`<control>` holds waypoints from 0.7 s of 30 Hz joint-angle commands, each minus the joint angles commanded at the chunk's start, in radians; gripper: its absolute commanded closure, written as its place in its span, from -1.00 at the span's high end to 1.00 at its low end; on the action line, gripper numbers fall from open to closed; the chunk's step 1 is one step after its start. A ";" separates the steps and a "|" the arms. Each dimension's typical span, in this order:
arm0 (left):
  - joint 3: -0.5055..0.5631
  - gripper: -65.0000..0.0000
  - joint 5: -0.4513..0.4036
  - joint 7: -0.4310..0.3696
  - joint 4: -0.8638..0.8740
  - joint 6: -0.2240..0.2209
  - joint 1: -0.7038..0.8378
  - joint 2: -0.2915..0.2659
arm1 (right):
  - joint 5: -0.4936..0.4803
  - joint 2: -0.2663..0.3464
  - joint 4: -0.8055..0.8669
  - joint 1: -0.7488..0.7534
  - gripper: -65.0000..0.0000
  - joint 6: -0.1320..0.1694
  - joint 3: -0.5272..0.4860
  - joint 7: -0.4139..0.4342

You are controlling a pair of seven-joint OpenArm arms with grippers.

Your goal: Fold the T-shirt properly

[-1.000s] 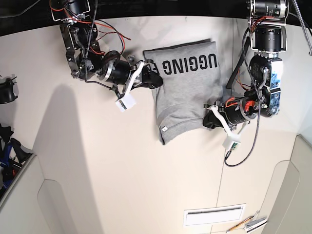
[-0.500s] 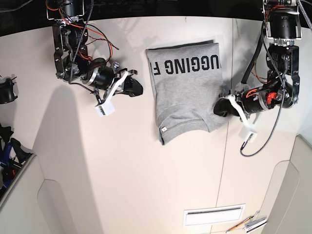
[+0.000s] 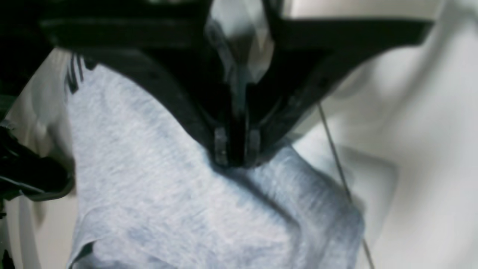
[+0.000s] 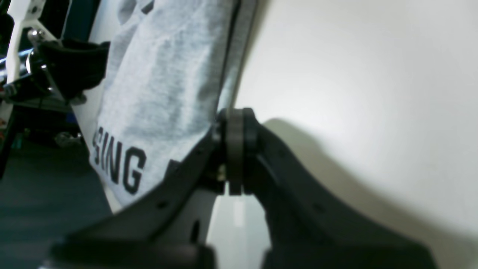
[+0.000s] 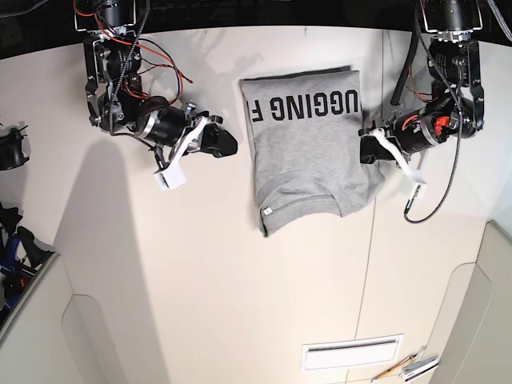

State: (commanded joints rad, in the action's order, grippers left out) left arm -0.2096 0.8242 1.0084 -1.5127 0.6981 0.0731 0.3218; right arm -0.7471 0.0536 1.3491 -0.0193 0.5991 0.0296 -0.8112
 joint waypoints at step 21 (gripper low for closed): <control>0.049 -0.82 0.006 0.044 -0.060 0.000 -0.123 0.053 | 0.111 0.021 0.066 -0.035 -1.00 -0.001 -0.001 -0.013</control>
State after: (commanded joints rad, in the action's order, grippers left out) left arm -0.1604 0.8299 1.0523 -1.5730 0.6981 -0.0498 0.3752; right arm -0.6361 0.0750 1.4155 -0.0540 0.5983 0.0288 -0.8238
